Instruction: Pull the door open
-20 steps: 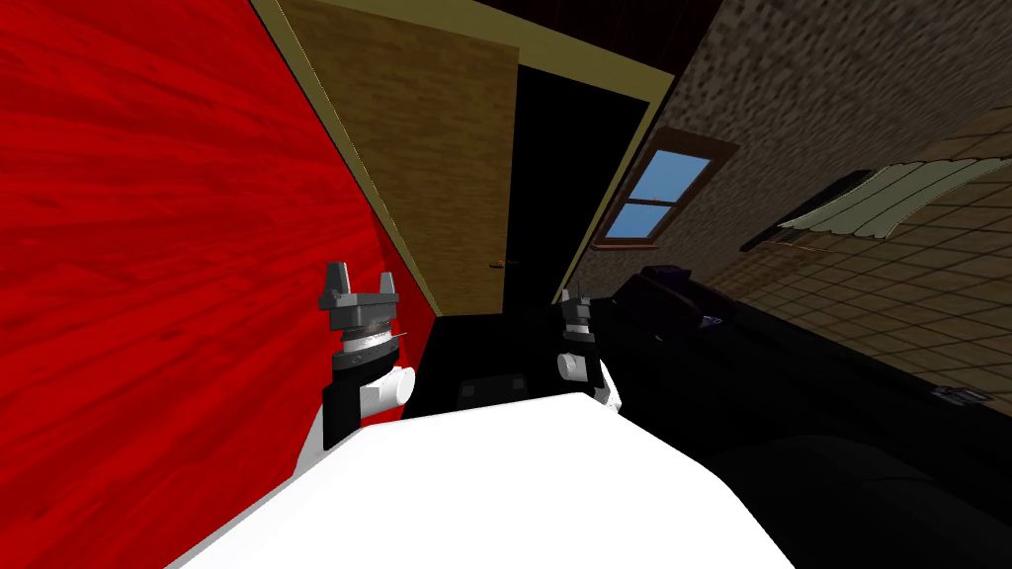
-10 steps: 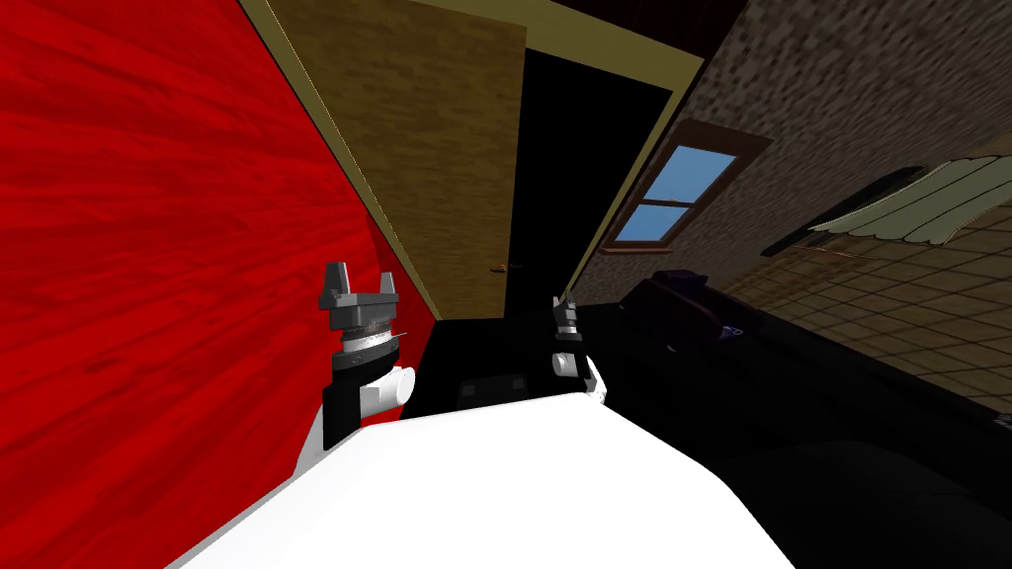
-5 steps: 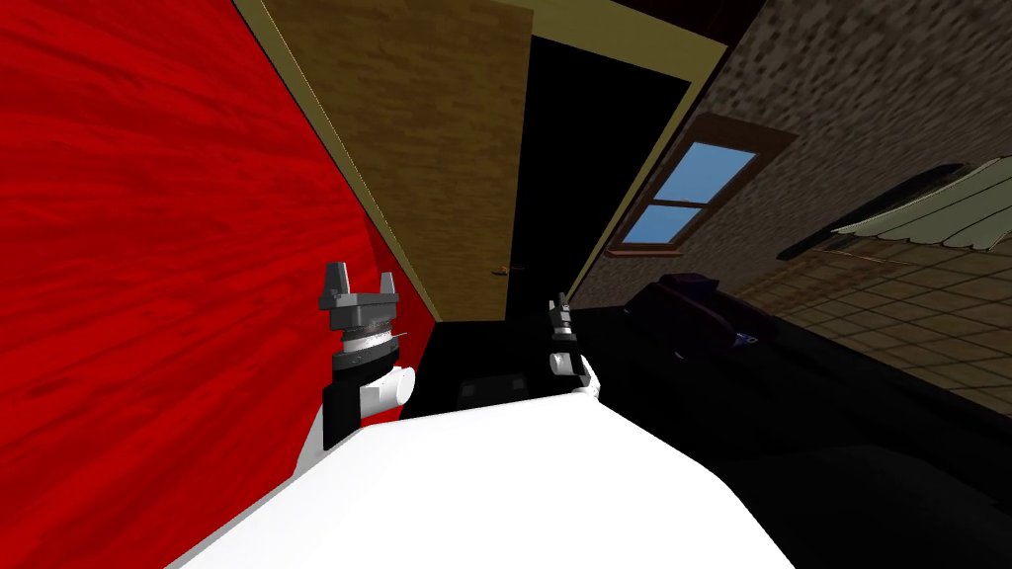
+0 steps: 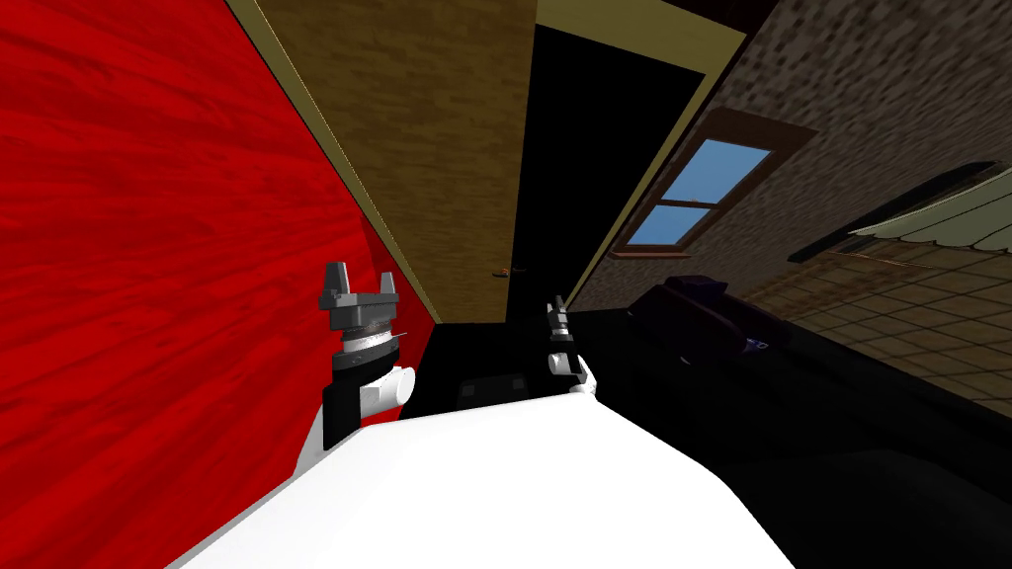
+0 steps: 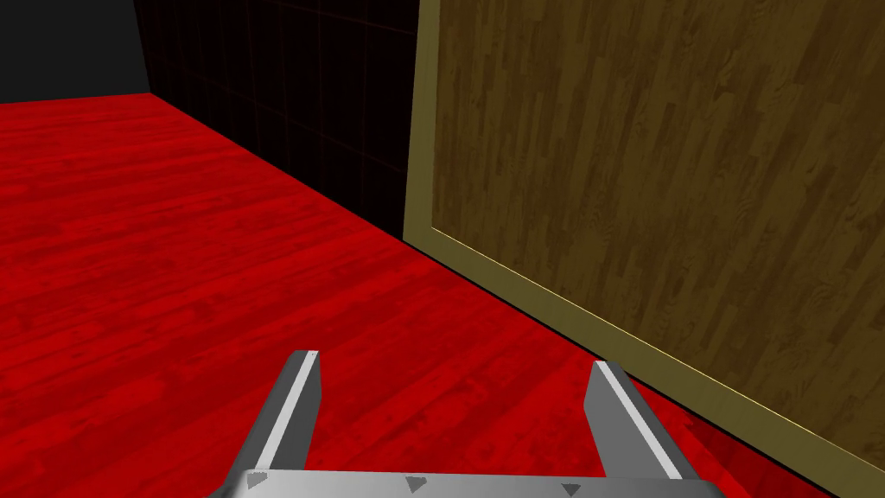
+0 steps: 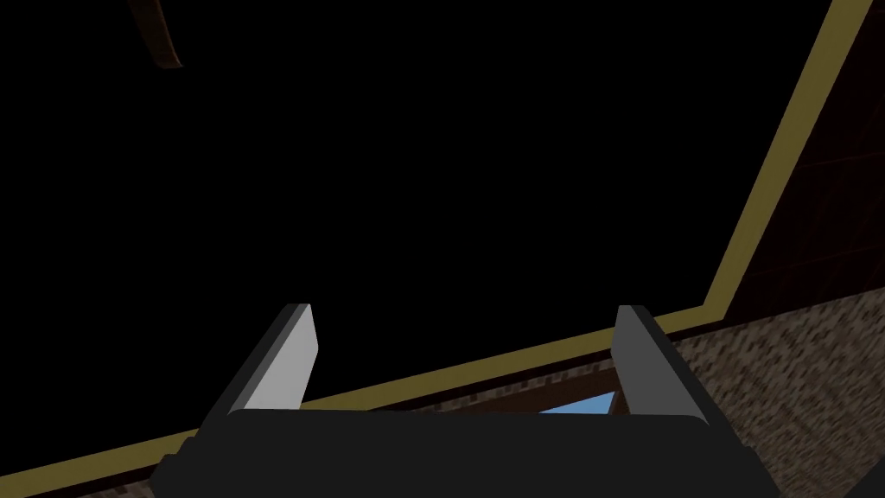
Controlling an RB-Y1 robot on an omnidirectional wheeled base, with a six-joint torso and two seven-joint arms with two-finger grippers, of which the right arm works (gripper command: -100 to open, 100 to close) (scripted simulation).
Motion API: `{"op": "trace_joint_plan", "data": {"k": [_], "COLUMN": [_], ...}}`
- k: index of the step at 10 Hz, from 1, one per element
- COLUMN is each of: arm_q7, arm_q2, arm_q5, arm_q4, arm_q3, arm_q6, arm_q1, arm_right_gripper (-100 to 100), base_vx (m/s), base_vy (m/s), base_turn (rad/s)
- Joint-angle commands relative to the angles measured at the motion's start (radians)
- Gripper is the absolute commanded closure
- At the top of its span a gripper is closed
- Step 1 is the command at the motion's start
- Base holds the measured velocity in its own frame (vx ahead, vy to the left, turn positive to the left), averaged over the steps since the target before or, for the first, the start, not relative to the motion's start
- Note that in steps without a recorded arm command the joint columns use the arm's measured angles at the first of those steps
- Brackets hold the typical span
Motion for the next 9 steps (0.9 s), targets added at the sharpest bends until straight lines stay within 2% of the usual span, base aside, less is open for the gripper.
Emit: {"op": "trace_joint_plan", "data": {"k": [1,2,3,6,7,9], "arm_q7": [-0.005,-0.007,-0.007,-0.014,-0.014,-0.018], "arm_q2": [-0.010,-0.015,-0.015,-0.030,-0.030,-0.040], "arm_q5": [-0.007,-0.011,-0.011,-0.024,-0.024,-0.032], "arm_q4": [0.050,0.084,0.091,0.189,0.200,0.271], "arm_q3": [0.003,0.005,0.005,0.012,0.012,0.017], "arm_q6": [-0.015,-0.025,-0.025,-0.053,-0.053,-0.072], "arm_q1": [-0.018,-0.031,-0.031,-0.072,-0.072,-0.099], "arm_right_gripper": [-100,-100,-100,-100,-100,-100], "base_vx": [0.071,0.092,0.068,0.072,0.057,0.078], "base_vy": [-0.008,-0.017,-0.014,-0.014,-0.009,-0.001], "base_turn": [0.034,0.041,0.015,0.035,0.007,0.032]}}
